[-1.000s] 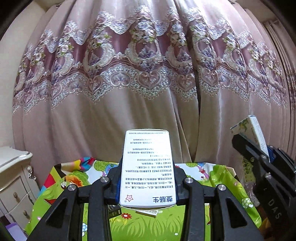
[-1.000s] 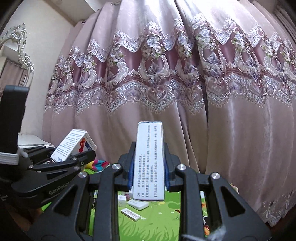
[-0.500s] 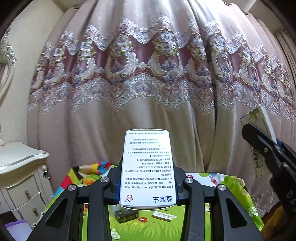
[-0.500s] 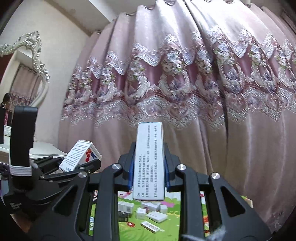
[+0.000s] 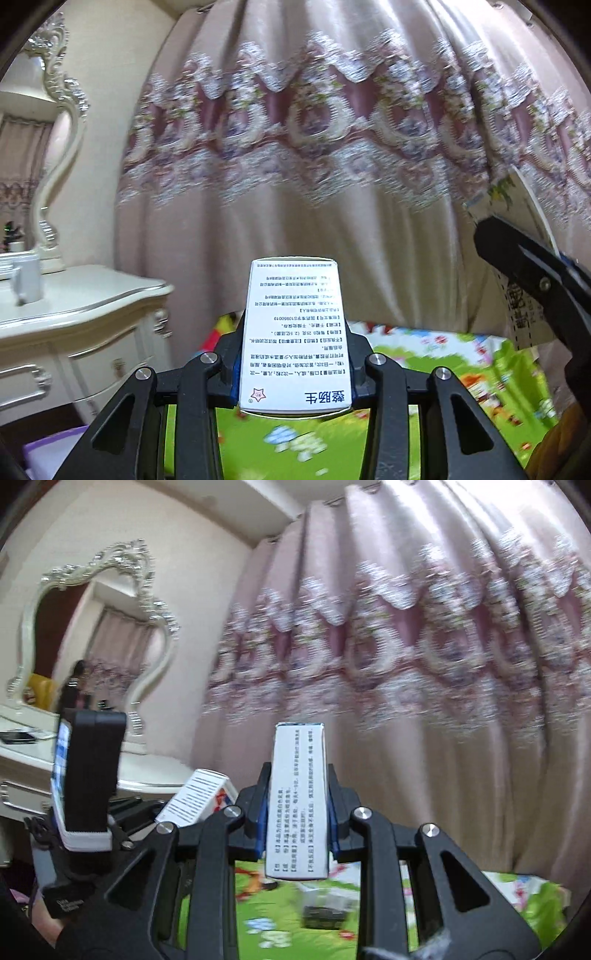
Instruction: Organize rigid objects
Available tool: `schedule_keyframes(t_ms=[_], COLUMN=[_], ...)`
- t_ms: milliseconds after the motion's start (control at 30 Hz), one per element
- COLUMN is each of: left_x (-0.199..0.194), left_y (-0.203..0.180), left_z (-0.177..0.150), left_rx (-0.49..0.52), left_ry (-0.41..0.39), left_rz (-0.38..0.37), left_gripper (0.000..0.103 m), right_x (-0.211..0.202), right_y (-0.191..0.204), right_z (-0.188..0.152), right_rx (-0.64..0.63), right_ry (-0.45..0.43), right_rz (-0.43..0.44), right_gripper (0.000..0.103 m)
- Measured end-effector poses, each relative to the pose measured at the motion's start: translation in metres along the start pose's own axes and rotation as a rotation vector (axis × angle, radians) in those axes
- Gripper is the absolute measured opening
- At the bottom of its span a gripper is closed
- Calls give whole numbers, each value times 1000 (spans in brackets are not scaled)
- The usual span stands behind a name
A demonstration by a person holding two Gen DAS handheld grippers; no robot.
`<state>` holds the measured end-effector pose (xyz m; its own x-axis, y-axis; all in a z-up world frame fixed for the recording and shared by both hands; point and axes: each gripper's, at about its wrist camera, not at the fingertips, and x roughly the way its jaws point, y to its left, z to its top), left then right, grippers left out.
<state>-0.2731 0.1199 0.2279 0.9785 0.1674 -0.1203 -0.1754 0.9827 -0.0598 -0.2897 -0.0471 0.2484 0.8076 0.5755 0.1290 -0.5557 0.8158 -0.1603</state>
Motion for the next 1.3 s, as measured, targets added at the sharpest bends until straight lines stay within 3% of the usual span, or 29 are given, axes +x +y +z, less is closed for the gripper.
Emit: schedule_keyframes(t_ms=[167, 233, 400, 500, 633, 767, 800, 867, 900, 967, 1000, 1133, 1300], left_x=[0, 4, 3, 6, 5, 7, 8, 14, 17, 16, 15, 18, 39], left_y=[65, 95, 159, 193, 222, 239, 242, 248, 251, 253, 256, 255, 209], left_z=[-27, -44, -84, -108, -134, -158, -162, -174, -180, -185, -187, -192, -182], left_rx=[-54, -99, -191, -233, -273, -309, -318, -321, -309, -306, -330, -451, -408], left_ry=[172, 267, 419, 512, 580, 643, 657, 719, 750, 753, 753, 758, 732], left_rz=[134, 183, 323, 395, 446, 478, 475, 497, 528, 555, 547, 503, 417], left_gripper=[41, 41, 41, 41, 41, 41, 45, 75, 93, 94, 94, 94, 94], right_x=[31, 50, 96, 128, 145, 147, 147, 144, 143, 138, 136, 136, 134], right_y=[39, 57, 107, 140, 172, 195, 202, 213, 215, 210, 202, 146, 49], right_z=[-16, -27, -66, -100, -139, -161, -166, -173, -177, -179, -179, -185, -212], right_rx=[44, 49, 64, 83, 83, 54, 38, 16, -15, -37, -21, 109, 273], right_ry=[108, 194, 398, 568, 702, 757, 772, 795, 802, 796, 787, 790, 870], right_rz=[186, 268, 422, 510, 562, 615, 650, 702, 699, 662, 652, 574, 349], right_gripper=[28, 28, 28, 28, 28, 28, 29, 31, 40, 57, 60, 65, 71])
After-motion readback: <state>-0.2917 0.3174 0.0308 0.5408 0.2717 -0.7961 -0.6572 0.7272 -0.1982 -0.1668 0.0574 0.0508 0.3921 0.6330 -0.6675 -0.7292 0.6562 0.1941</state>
